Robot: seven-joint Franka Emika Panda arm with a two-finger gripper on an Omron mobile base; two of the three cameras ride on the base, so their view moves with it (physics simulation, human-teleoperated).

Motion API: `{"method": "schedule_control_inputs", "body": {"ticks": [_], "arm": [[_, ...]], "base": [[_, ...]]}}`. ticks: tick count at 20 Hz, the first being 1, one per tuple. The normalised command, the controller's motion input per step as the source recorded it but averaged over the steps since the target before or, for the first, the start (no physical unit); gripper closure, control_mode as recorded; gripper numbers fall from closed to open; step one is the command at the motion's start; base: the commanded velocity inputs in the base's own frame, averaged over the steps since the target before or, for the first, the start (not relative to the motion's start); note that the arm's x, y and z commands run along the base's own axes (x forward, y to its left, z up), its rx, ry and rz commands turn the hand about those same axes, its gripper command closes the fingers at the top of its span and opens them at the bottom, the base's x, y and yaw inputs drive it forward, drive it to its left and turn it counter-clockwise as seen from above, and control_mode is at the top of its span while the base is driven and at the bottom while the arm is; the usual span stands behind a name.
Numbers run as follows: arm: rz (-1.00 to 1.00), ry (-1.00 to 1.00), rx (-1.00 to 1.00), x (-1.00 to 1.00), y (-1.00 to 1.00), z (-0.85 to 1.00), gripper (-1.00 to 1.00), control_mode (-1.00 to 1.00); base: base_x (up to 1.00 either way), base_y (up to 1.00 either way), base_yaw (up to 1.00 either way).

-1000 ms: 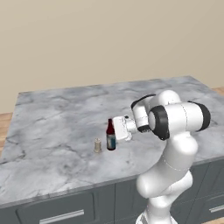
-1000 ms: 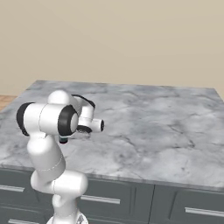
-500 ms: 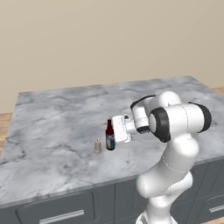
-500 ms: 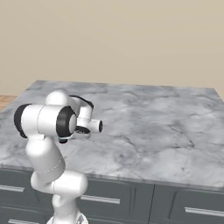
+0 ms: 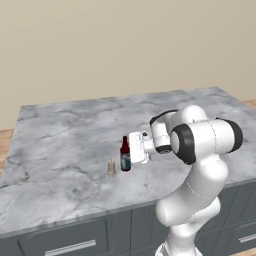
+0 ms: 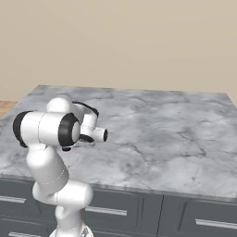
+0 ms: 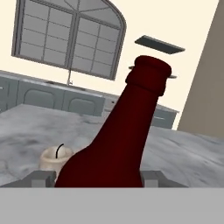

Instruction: Get the candle and the beer from the cabinet and move them to the dining counter.

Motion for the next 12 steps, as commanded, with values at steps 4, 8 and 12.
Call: {"method": "schedule_control_inputs", "body": {"ticks": [4, 8, 12], "arm": [[-0.02, 0.0, 0.0, -0.01, 0.0, -0.29, -1.0, -1.0], [-0.03, 0.0, 0.0, -0.13, 0.0, -0.2, -1.0, -1.0], [-0.05, -0.02, 0.0, -0.17, 0.0, -0.2, -1.0, -1.0]], "base": [[0.0, 0.0, 0.0], [0.0, 0.0, 0.0], [0.0, 0.0, 0.0]]}}
